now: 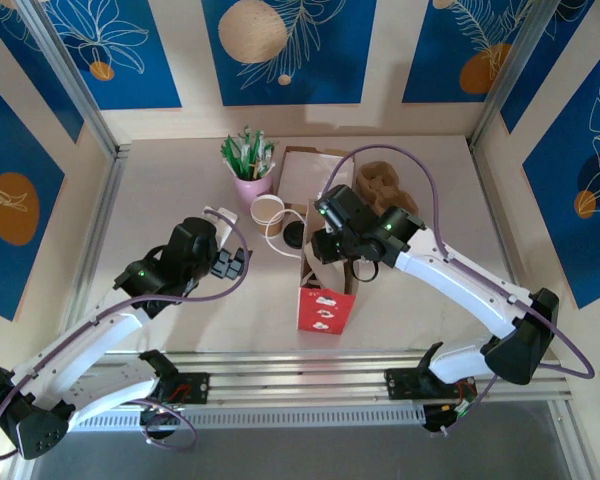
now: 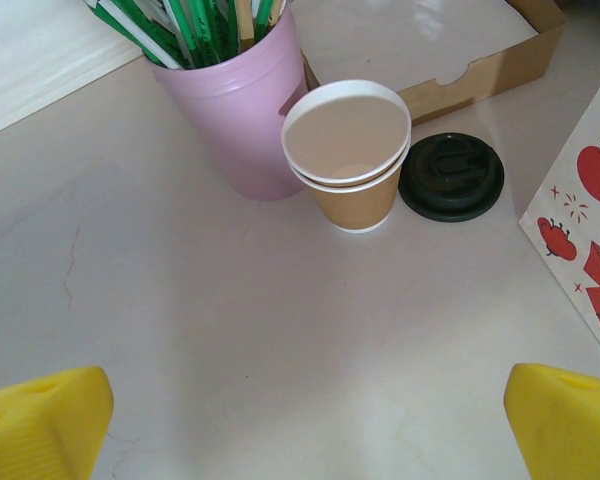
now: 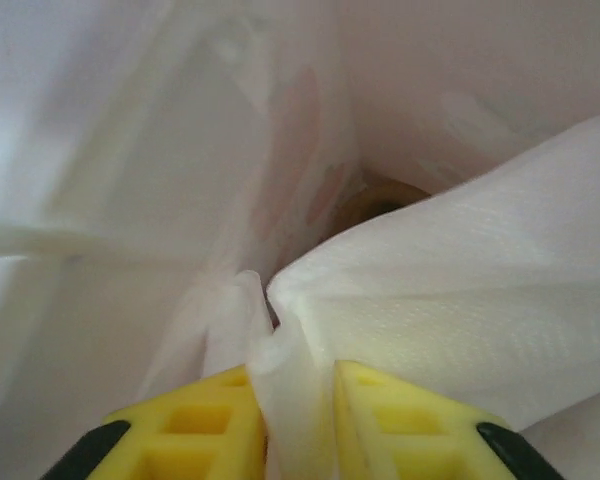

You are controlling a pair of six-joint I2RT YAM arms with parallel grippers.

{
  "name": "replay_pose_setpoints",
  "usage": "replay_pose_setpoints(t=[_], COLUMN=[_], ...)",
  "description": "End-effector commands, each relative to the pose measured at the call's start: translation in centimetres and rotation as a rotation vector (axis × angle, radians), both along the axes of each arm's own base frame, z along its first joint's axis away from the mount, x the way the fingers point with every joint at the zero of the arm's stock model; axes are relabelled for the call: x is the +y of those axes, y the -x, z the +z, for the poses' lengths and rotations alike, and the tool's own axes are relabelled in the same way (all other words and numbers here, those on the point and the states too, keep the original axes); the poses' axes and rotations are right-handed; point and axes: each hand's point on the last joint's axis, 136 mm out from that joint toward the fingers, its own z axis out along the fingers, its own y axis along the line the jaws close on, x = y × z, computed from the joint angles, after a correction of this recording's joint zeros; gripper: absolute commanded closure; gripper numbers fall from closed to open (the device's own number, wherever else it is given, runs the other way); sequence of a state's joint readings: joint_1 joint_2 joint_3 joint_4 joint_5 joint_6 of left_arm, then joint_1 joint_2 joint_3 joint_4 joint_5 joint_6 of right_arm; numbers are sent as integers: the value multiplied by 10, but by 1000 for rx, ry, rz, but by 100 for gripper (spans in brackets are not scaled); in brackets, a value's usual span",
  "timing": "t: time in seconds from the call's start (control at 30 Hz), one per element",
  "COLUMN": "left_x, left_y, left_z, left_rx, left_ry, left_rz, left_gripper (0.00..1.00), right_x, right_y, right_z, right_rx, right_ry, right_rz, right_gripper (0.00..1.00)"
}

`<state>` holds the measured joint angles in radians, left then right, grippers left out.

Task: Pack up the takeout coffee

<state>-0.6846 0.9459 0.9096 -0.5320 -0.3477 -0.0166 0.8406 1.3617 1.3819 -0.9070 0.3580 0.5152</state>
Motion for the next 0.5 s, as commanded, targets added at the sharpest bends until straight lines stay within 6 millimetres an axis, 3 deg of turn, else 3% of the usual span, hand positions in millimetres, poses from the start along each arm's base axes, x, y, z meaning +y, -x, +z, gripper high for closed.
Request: replay_pose_setpoints(t=[0.0, 0.27, 0.4, 0.47], left_x=[2, 3, 3, 4], left_y=[-1, -2, -2, -2], left_z=[1, 1, 2, 2], left_rx=[-2, -5, -7, -8], left_ry=[-1, 1, 3, 2], left_rz=[0, 5, 10, 10], left_gripper=[0, 0, 0, 0], right_x=[2, -15, -16, -14], right_y=[9, 3, -5, -13], right_z=[47, 91, 94, 80], right_rx=[-58, -168, -160, -123], right_ry=[-103, -114, -126, -110], right_rz=[22, 14, 13, 13], right_gripper=[65, 49, 49, 50])
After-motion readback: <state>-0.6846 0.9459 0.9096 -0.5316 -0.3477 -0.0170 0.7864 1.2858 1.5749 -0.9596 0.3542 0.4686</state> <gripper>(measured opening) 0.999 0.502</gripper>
